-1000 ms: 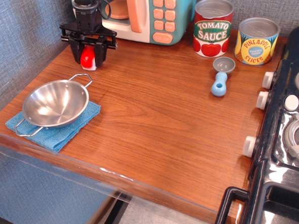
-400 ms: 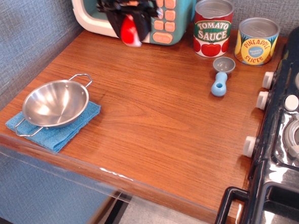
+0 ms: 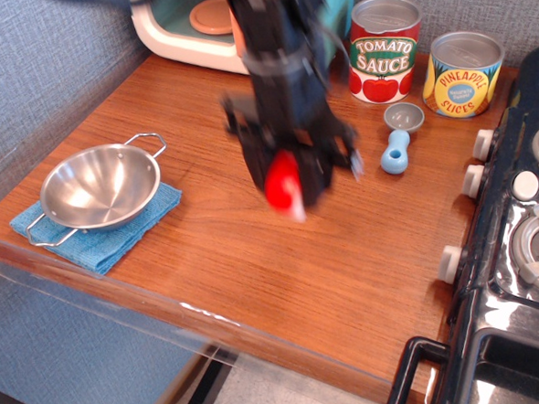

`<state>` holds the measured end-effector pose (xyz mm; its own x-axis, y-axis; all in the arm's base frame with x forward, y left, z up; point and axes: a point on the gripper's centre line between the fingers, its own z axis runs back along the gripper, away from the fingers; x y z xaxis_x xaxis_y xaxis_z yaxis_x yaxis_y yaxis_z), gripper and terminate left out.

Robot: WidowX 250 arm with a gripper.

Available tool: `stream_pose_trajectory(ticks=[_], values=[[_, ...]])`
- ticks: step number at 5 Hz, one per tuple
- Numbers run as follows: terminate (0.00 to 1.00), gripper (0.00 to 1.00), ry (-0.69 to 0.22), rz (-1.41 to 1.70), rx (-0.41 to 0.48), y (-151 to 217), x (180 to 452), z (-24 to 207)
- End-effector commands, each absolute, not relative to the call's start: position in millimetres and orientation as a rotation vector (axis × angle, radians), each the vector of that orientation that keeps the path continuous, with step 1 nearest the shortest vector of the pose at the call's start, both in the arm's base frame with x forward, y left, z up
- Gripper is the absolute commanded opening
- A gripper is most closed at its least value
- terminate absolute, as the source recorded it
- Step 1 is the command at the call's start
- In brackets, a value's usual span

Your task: Place the red and white vegetable to the bottom right corner of the table.

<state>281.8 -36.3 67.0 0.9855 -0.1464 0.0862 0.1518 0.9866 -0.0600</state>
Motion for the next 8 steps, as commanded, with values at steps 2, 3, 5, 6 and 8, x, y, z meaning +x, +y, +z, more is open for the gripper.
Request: stream_pose_trajectory(ticks=[2,3,5,6,8], values=[[0.00,0.00,-0.060,-0.139,0.020,-53.3,263.8,30.4],[0.00,0.00,-0.012,-0.102,0.000,-50.1,263.7,21.5],[0.00,1.00,-0.023,-0.091,-0.045,-43.2,267.7,38.5],[0.00,1.00,-0.094,-0.072,-0.109,-39.4,269.3,69.9],[0.00,1.00,-0.213,-0.012,-0.104,-37.1,270.8,144.1]])
